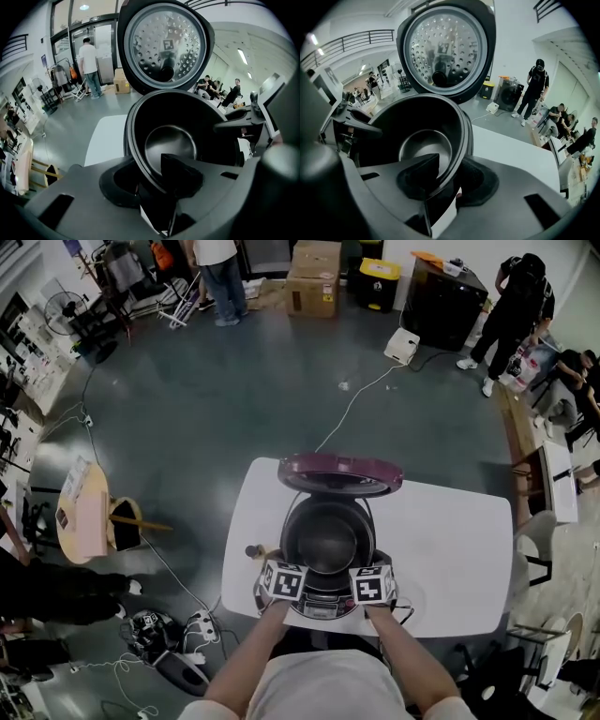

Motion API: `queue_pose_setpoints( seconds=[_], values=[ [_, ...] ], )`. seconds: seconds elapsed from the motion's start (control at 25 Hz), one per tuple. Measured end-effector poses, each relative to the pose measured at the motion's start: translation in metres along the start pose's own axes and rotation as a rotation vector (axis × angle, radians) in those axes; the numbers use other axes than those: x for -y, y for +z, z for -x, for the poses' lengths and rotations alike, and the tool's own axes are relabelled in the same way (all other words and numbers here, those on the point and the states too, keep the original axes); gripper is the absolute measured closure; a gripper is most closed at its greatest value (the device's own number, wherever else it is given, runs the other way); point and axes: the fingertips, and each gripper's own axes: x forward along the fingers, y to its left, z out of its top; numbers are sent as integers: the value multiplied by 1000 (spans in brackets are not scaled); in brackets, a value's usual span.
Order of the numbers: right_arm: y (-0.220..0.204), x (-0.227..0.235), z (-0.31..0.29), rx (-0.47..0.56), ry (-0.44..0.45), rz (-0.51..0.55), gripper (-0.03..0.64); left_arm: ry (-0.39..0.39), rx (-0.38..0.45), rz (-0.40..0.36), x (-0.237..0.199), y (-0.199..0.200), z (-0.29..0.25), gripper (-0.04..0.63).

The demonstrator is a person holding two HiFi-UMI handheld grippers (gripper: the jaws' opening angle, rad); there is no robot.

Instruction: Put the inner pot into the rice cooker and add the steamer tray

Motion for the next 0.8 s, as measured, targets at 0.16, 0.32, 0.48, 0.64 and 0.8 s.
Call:
queue_pose_setpoints(
  seconds=[0.16,0.32,0.48,0.64,0.8],
  values=[
    [-4,2,-4,-34,-22,46,469,22,-2,-45,2,2,-1,436],
    [-8,2,-7,-59,-46,71,462,42,0,-87,1,0,-2,428],
    [-10,3,-9,-70,-69,73,454,46,1,-99,1,0,-2,423],
    [-11,1,-8,-61,-76,57,451,46,9,-81,0,-1,0,423],
    [-12,1,-5,-18,-47,-19,449,20,50,-7,-3,1,7,441]
  ],
)
